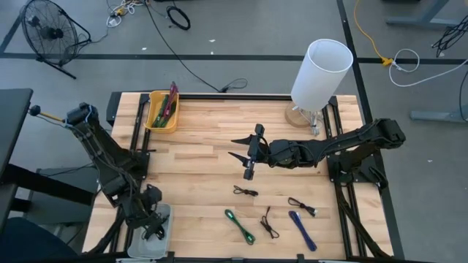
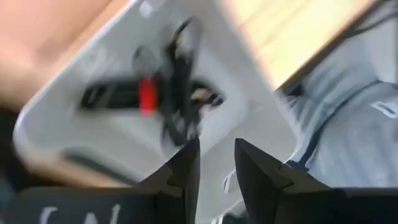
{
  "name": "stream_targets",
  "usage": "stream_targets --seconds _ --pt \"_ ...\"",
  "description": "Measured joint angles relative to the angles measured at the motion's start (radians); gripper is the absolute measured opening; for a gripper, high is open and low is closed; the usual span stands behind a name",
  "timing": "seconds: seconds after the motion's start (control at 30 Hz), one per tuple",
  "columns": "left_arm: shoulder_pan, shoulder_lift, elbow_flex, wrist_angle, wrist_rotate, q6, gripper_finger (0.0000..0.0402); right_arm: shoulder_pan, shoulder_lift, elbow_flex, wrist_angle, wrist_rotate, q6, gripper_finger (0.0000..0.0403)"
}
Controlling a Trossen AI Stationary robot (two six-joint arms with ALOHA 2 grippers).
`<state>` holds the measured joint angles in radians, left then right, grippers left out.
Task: Pick & Place USB Port
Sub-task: Put the black charger cable into the gray bin
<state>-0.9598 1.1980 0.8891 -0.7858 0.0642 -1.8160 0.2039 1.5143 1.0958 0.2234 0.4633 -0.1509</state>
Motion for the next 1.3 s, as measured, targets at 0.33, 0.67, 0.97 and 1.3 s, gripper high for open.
stream_targets --seconds 0.33,0.67,0.97,1.3 --pt "0.187 0.000 0.000 0.101 -0.584 0.753 0.0106 0.000 0.000 0.000 0.000 0.000 0.007 0.0189" --pt "0.553 0.000 0.000 0.639 -0.754 1.673 0.0106 0.000 0.000 0.000 0.007 0.000 0.016 0.0189" --pt "0.794 -0.001 0.000 0.865 -0.332 1.908 0.0105 0.000 0.000 -0.001 0.007 -0.003 0.021 0.0189" --pt "0.808 -0.001 0.000 0.868 -0.289 1.899 0.0105 0.002 0.000 -0.001 -0.073 -0.014 0.108 0.0189"
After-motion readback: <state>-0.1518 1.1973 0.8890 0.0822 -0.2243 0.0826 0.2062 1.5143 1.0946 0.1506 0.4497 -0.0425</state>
